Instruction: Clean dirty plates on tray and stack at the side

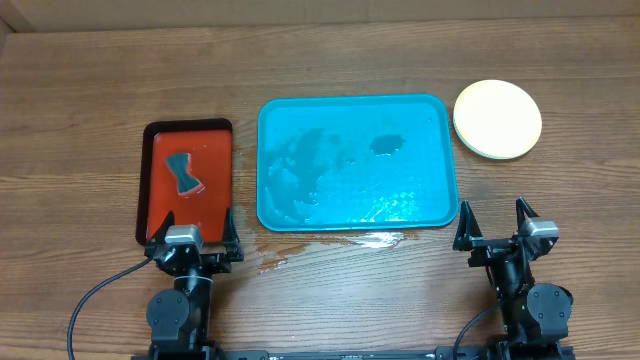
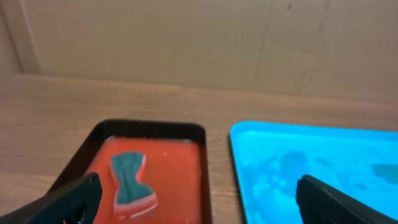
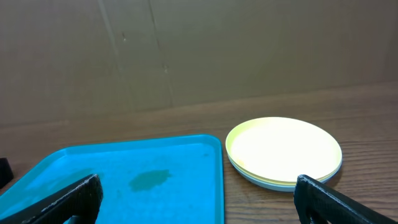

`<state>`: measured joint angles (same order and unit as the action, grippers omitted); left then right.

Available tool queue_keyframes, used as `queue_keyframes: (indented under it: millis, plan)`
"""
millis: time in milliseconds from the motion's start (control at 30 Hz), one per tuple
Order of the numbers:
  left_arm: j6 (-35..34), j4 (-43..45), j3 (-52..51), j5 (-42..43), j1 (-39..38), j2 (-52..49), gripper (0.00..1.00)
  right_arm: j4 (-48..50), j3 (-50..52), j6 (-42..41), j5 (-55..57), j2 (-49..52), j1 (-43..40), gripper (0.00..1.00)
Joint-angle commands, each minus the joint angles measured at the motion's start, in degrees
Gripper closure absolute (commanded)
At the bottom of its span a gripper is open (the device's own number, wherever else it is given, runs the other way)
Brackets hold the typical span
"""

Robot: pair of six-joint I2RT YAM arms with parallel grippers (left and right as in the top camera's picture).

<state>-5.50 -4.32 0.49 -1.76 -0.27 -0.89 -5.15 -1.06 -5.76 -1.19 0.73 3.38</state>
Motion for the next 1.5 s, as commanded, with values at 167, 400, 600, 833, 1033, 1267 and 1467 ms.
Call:
queue_keyframes:
  millis: [167,400,600,833,1033,1267,1467]
  plan:
    - [1.3,0.2,-0.2,-2.5,0.2,0.7,0.0,0.3,0.6,0.1,0.5,-0.6,-0.2,0.0]
    - [4.3,0.1,-0.2,-1.6,0.2,0.7,0.0,0.3,0.6,0.1,0.5,-0.6,-0.2,0.0]
    - [4.2,0.0,-0.2,-1.6,0.2,0.7,0.0,0.3,0.6,0.1,0.5,-0.6,-0.2,0.0]
    - [4.3,0.0,-0.2,-1.6,0.2,0.7,0.0,0.3,0.6,0.1,0.5,-0.6,-0.2,0.0]
    - [4.2,0.1,-0.2,-1.6,0.3,0.6,0.0,0.3,0.6,0.1,0.5,-0.6,-0.2,0.0]
    - [4.2,0.1,-0.2,-1.6,0.3,0.6,0.01,0.3,0.6,0.1,0.5,-0.6,-0.2,0.0]
    - [4.2,0.1,-0.2,-1.6,0.3,0.6,0.0,0.3,0.6,0.1,0.5,-0.6,-0.2,0.0]
